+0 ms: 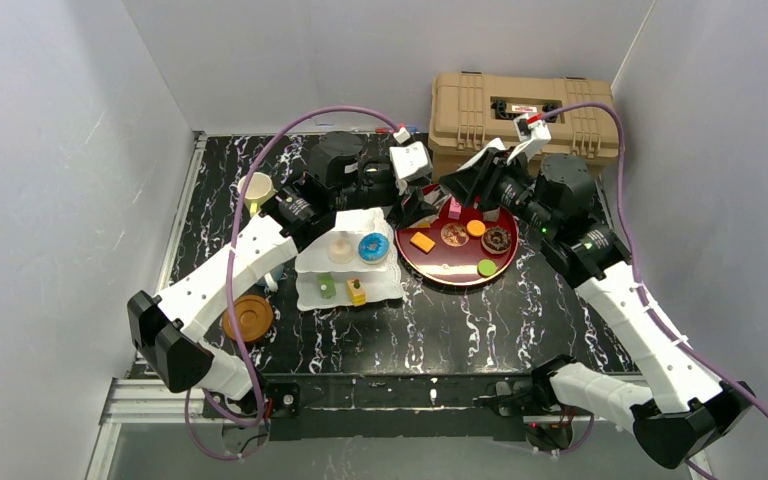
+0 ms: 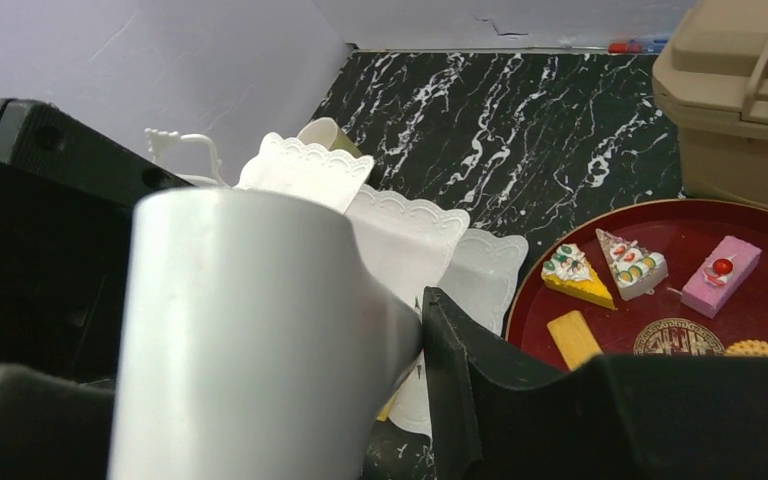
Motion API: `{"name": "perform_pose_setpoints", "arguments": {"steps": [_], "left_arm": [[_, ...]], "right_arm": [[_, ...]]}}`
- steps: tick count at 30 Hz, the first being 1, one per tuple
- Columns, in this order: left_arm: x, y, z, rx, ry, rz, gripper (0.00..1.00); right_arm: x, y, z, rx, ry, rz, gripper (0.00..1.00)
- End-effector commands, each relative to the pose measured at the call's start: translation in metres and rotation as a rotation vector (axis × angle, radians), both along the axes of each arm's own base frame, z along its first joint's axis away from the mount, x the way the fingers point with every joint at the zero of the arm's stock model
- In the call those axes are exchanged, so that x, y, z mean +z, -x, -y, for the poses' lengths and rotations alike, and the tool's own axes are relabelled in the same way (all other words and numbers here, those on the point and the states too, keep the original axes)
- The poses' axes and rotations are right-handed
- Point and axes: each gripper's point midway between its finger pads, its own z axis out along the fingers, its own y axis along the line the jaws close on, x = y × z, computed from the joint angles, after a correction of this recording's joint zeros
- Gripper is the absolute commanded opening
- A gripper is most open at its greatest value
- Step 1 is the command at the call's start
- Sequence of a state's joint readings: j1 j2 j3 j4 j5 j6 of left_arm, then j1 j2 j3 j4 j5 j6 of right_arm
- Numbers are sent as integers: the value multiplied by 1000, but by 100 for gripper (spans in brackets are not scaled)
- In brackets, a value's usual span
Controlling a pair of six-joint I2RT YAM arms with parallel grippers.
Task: Serve the afternoon tea
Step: Adjust the clamp, then pick up the desert from the tray.
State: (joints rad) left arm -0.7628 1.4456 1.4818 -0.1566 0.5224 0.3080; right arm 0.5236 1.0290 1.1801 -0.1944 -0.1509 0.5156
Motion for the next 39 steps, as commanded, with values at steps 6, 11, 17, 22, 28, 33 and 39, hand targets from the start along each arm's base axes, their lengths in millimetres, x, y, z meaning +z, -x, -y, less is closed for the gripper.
{"name": "perform_pose_setpoints", "arguments": {"steps": [6,11,17,22,28,33,39], "left_arm": [[41,10,-10,1,51,55,98],[51,10,-23,67,35,23,98],[82,-18,-58,279,52,-31,98],[120,-50,-108,419,81,-70,98],[145,-66,-169,569,107,-34,98],[137,-62,-200,626,146,-94,98],[117,-64,-221,722,70,-107,98]], "right_arm": [[7,-9,18,-102,35,27,48],[-17,-26,41,-238,151,8,49],[-45,-50,75,-424,310,41,50],[-66,-69,96,-564,387,66,50],[-80,-90,110,-684,438,128,49],[-92,-108,116,-753,499,145,49],[-102,-122,121,-818,521,166,49]]}}
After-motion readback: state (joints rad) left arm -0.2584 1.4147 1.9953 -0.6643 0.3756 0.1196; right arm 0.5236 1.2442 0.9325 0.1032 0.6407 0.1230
